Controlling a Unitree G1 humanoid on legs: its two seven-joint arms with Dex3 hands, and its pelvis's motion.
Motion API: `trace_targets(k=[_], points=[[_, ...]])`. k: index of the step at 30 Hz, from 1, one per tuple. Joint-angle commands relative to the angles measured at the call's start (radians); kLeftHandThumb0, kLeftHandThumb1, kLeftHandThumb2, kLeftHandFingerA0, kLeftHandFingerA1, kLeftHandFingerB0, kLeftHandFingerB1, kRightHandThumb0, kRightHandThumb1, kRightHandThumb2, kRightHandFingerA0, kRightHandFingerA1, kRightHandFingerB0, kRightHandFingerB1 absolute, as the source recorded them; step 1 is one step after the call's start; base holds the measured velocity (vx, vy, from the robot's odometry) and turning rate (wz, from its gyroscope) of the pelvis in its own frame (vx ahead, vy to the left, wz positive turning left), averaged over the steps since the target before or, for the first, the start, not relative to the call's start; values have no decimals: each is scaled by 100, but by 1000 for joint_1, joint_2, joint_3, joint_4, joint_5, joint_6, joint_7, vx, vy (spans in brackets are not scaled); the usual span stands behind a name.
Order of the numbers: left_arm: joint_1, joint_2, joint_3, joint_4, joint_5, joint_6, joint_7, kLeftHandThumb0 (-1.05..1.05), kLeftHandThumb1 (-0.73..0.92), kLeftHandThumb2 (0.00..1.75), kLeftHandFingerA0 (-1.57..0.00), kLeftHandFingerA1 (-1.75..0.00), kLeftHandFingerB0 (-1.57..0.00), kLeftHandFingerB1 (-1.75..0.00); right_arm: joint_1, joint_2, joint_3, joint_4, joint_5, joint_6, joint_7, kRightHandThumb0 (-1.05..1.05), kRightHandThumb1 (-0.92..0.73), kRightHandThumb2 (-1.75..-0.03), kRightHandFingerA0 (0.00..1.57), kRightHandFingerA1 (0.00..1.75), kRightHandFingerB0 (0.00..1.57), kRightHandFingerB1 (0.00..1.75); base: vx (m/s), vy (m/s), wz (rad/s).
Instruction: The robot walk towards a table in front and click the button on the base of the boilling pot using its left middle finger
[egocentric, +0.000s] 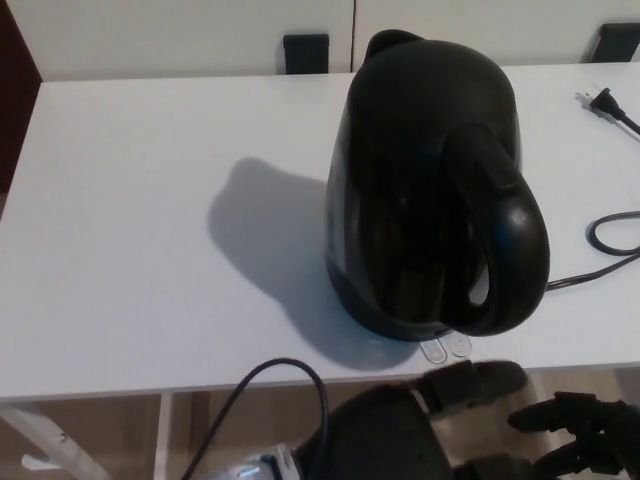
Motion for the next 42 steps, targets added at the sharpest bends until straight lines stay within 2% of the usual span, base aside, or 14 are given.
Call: trace_targets(k=[1,2,6,12,15,23,24,28,30,31,36,39,41,42], points=[[44,30,-4,-1,-12,-25,-16,-86,84,66,-31,-33,-23,-29,88,-48,20,-187,-96,123,4,-43,-37,-71,47,55,44,52,0,0,0],[43,31,-4,9,-6,-27,-5,-86,84,66,-31,-33,-24,-29,22,-18,3,-19,-30,58,-19,-31,-53,-55,50,49,45,44,0,0,0],[42,38,2,28,2,-30,-8,-85,85,66,-30,-32,-24,-29,22,-1,-7,-90,-1,157,2,-29,-52,-55,54,49,49,45,0,0,0],[114,96,30,90,-2,-28,56,-84,84,66,-29,-32,-25,-30,14,8,-14,-54,13,102,-2,-16,-50,-54,58,51,54,47,0,0,0],[194,138,85,104,-87,-3,-3,-83,85,66,-23,-31,-21,-29,14,5,4,-59,-25,120,-24,-13,-53,-55,58,49,56,47,0,0,0],[377,209,329,494,-341,-42,129,-72,86,66,-25,-32,-19,-28,128,6,3,-35,-41,108,-74,-13,-50,-54,61,50,55,46,0,0,0],[389,210,377,566,-387,-36,118,-35,52,108,-1,-47,0,-47,140,11,0,-14,-40,101,-84,-14,-51,-55,59,49,54,45,0,0,0],[431,173,530,646,-630,-13,-40,-35,54,109,0,-48,0,-47,135,16,-4,67,-42,96,-102,-13,-52,-55,57,47,52,45,0,0,0],[433,150,584,677,-717,-5,-90,-35,53,109,-1,-48,0,-47,126,22,-18,110,-26,85,-105,-13,-52,-55,56,48,51,45,0,0,0],[422,129,621,719,-767,-3,-118,-69,82,64,-22,-33,-17,-27,119,27,-27,144,-15,74,-108,-13,-52,-55,56,48,50,45,0,0,0],[373,70,713,881,-785,95,-155,-52,61,60,-22,-33,-16,-28,124,39,-22,213,-26,65,-136,-15,-52,-55,53,47,48,44,0,0,0],[351,54,737,953,-754,112,-139,-47,47,68,-17,-40,-14,-35,123,32,-15,244,-35,39,-143,-20,-52,-55,50,48,46,44,0,0,0],[330,53,742,996,-725,106,-113,-47,47,69,-18,-41,-13,-36,112,34,-20,258,-27,34,-142,-20,-52,-55,49,47,46,44,0,0,0],[326,51,751,1003,-723,103,-116,-41,56,58,-22,-34,-15,-27,106,36,-22,261,-24,40,-141,-20,-52,-55,48,47,46,43,0,0,0]])
